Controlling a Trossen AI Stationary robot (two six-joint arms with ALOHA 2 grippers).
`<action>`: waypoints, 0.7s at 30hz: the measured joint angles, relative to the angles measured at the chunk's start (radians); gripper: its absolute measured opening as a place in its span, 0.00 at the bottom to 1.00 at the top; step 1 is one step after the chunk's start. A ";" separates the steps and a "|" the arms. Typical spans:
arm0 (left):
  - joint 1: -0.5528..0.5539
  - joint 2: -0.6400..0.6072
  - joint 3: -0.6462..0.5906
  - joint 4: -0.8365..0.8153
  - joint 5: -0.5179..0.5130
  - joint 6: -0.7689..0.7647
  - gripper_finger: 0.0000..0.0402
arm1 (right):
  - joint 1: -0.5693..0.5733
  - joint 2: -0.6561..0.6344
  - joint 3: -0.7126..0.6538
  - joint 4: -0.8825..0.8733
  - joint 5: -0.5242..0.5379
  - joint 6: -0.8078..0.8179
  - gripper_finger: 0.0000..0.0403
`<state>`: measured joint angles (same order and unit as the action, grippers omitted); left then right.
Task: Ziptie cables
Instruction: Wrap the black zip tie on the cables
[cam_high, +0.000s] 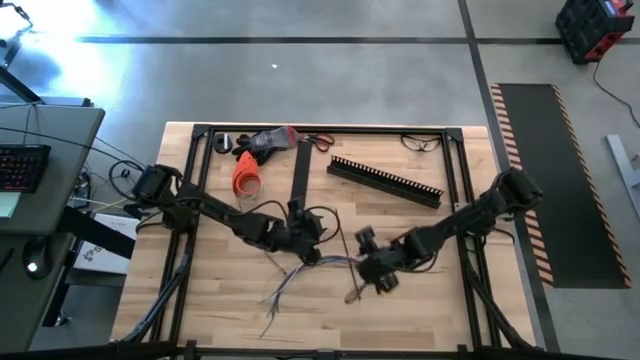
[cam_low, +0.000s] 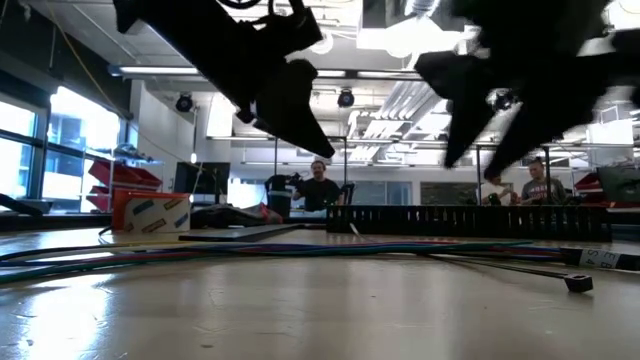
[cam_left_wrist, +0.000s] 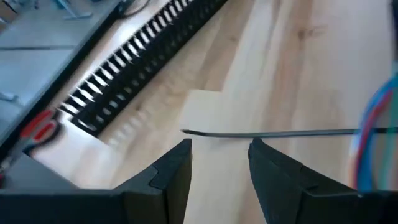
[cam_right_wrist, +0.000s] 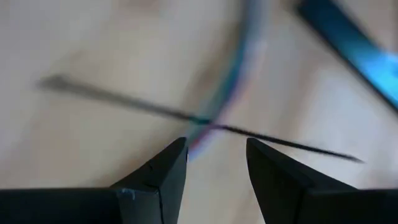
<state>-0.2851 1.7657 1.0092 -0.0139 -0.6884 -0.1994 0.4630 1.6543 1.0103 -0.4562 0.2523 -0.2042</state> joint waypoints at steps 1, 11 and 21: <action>-0.007 0.000 0.000 0.000 0.002 -0.020 0.34 | 0.014 0.000 0.000 -0.006 -0.032 -0.033 0.37; -0.063 0.003 0.000 0.013 0.010 -0.267 0.34 | 0.174 0.092 0.000 0.087 -0.062 -0.477 0.37; -0.090 0.004 0.000 0.019 0.009 -0.294 0.34 | 0.117 0.204 0.004 0.186 -0.081 -0.648 0.37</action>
<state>-0.3749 1.7699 1.0092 0.0050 -0.6795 -0.4937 0.5804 1.8586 1.0138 -0.2698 0.1712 -0.8520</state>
